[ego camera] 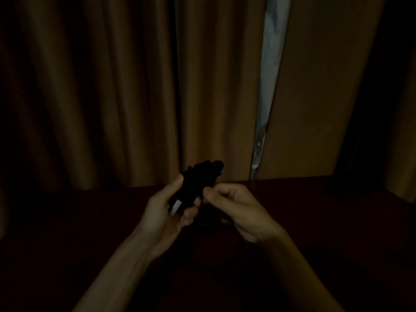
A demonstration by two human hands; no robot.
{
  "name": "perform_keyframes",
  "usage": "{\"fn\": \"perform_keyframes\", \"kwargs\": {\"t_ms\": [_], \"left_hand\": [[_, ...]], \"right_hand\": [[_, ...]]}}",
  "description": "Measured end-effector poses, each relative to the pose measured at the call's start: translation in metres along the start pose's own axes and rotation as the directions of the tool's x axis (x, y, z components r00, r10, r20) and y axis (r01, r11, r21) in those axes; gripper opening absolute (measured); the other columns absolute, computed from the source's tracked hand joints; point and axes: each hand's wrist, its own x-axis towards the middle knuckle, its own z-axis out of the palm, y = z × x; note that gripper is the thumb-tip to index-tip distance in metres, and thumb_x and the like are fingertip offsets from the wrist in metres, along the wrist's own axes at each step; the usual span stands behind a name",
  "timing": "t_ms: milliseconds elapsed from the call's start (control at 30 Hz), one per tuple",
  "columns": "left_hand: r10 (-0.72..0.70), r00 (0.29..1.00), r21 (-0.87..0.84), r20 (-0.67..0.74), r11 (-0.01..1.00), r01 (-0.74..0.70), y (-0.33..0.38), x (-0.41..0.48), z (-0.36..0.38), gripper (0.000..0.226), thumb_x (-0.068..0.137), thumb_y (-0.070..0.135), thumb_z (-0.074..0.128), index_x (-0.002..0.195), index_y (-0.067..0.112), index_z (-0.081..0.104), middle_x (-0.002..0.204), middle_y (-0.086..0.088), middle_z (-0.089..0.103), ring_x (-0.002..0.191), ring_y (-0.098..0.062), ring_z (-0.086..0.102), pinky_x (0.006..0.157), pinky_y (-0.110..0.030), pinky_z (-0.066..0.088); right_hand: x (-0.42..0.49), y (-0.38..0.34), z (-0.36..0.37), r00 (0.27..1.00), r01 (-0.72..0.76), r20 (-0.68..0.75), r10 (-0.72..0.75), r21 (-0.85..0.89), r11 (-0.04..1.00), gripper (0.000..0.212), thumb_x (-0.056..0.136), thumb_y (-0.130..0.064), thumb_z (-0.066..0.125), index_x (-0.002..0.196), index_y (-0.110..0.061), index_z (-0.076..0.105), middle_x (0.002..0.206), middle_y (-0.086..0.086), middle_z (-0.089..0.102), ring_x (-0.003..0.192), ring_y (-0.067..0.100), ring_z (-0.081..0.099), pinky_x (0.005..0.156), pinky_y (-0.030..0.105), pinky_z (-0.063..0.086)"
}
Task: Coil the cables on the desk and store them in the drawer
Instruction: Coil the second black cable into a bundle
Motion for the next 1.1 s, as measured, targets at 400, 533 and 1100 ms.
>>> {"fn": "perform_keyframes", "kwargs": {"t_ms": [400,533,1100], "left_hand": [[-0.108,0.991,0.296,0.084,0.952,0.078,0.002,-0.006,-0.001,0.064,0.101,0.056,0.028,0.1,0.007,0.07,0.059,-0.014,0.055,0.043,-0.021,0.045,0.046,-0.03,0.029],[0.233,0.965,0.635,-0.119,0.765,-0.106,-0.006,-0.001,-0.002,0.037,0.106,0.043,0.037,0.109,0.026,0.07,0.083,0.002,0.075,0.073,-0.016,0.07,0.06,-0.025,0.048],[0.408,0.912,0.724,0.05,0.614,-0.314,-0.012,0.0,-0.012,0.032,0.097,0.04,0.049,0.127,0.032,0.056,0.109,0.026,0.069,0.098,0.005,0.067,0.079,-0.012,0.05]], "right_hand": [[-0.004,0.002,-0.001,0.987,0.151,0.057,-0.149,-0.046,0.987,0.008,0.097,-0.013,0.066,0.091,-0.007,0.068,0.082,0.002,0.071,0.08,0.012,0.069,0.078,0.025,0.053],[-0.003,-0.001,0.009,0.987,0.117,-0.117,-0.112,0.035,0.992,0.017,0.089,-0.021,0.077,0.096,-0.005,0.075,0.09,0.013,0.078,0.082,0.022,0.076,0.071,0.031,0.06],[0.003,0.01,0.0,0.998,0.03,-0.051,-0.039,-0.167,0.985,0.034,0.1,-0.033,0.065,0.093,0.0,0.067,0.103,0.014,0.064,0.098,0.027,0.067,0.087,0.04,0.053]]}}
